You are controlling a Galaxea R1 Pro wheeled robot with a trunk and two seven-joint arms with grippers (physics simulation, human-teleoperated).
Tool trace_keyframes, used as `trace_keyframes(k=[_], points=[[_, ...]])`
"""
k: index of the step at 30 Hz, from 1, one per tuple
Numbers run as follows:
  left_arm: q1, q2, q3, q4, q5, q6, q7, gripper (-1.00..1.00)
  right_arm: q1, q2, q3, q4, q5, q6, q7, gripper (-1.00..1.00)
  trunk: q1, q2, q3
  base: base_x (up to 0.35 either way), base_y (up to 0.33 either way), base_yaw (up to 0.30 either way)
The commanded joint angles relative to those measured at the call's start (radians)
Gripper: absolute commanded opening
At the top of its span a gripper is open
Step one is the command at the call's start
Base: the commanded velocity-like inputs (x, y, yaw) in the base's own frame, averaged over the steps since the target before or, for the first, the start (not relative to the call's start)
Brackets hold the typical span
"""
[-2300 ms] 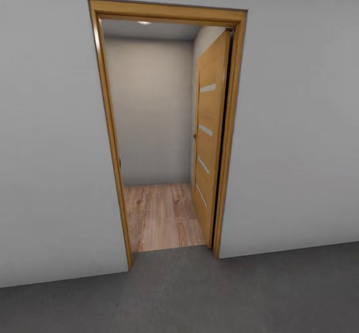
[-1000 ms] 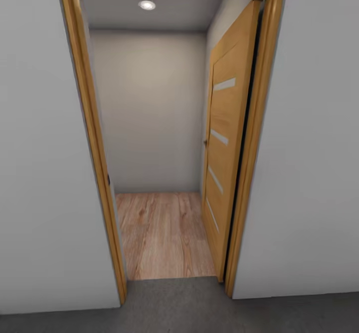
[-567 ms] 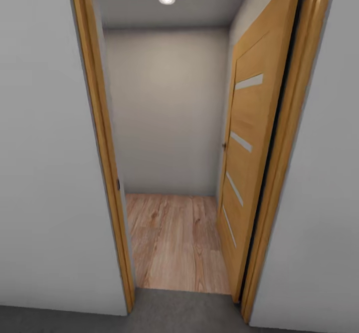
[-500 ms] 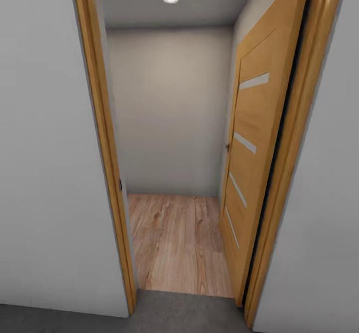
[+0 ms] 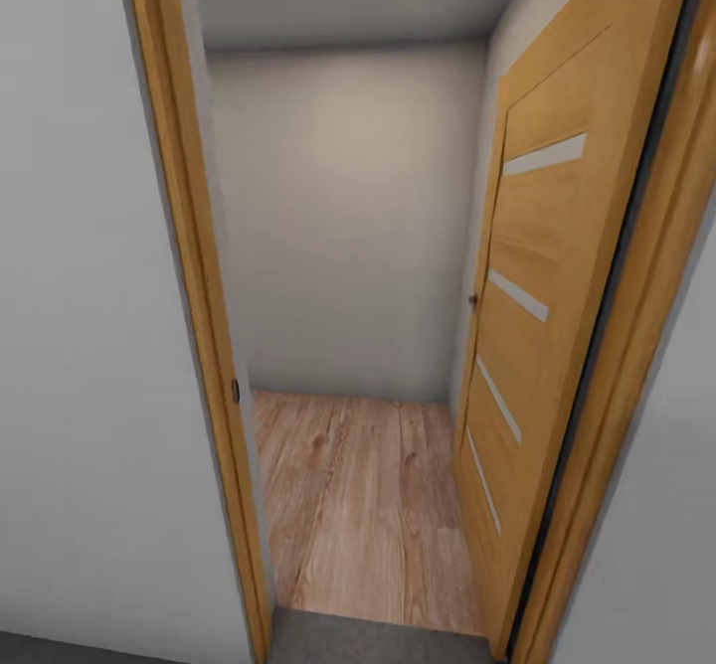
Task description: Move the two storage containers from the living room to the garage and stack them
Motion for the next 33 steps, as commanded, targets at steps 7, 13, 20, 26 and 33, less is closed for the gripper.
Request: trace_keyframes(k=[7, 13, 20, 26, 33], points=[[-0.001, 0.000, -0.008, 0.001, 0.009, -0.003, 0.000, 1.00, -0.002, 0.000, 0.009, 0.003, 0.001, -0.006, -0.005, 1.00, 0.001, -0.001, -0.002, 0.323, 0.000, 0.000], [-0.001, 0.000, -0.009, 0.001, 0.009, -0.003, 0.000, 1.00, -0.002, -0.001, 0.010, 0.003, 0.001, -0.009, -0.005, 1.00, 0.001, -0.001, -0.002, 0.323, 0.000, 0.000], [-0.001, 0.000, -0.009, 0.001, 0.009, -0.003, 0.000, 1.00, -0.002, -0.001, 0.008, 0.003, -0.005, -0.009, -0.006, 1.00, 0.001, -0.001, -0.002, 0.322, 0.000, -0.016], [-0.001, 0.000, -0.009, 0.001, 0.009, -0.003, -0.001, 1.00, -0.002, -0.002, 0.009, 0.003, 0.000, -0.008, -0.005, 1.00, 0.001, -0.001, -0.002, 0.322, 0.000, -0.195], [-0.001, -0.001, -0.009, 0.001, 0.009, -0.005, -0.001, 1.00, -0.002, -0.001, 0.009, 0.003, 0.001, -0.008, -0.005, 1.00, 0.001, -0.001, -0.002, 0.313, 0.000, -0.040]])
